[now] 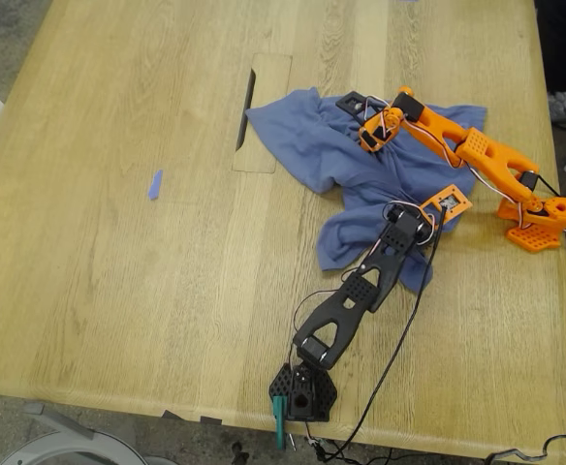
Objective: Fold a T-shirt
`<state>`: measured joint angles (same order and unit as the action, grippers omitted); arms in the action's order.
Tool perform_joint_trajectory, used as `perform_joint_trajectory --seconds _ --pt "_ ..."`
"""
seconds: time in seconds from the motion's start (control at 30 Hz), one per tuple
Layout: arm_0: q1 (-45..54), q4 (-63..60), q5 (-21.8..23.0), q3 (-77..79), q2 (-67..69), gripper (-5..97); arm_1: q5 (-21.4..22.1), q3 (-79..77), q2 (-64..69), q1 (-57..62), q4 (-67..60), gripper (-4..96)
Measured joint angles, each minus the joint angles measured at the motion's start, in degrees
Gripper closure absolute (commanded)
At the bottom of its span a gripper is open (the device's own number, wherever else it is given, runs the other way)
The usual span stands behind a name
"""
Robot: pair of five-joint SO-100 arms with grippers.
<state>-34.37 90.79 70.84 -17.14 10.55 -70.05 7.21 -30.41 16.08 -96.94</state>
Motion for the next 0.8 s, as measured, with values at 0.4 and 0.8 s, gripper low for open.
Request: perform_joint_trajectory --seconds 0.4,0.8 --pt "4.48 8.96 0.44 0.09 7.03 92 0.0 0.0 -6.06 -0.18 0.0 91.5" --pt "9.84 13.45 0.44 0.44 20.48 92 -0.26 -1.67 -14.77 -1.41 0.0 91.5"
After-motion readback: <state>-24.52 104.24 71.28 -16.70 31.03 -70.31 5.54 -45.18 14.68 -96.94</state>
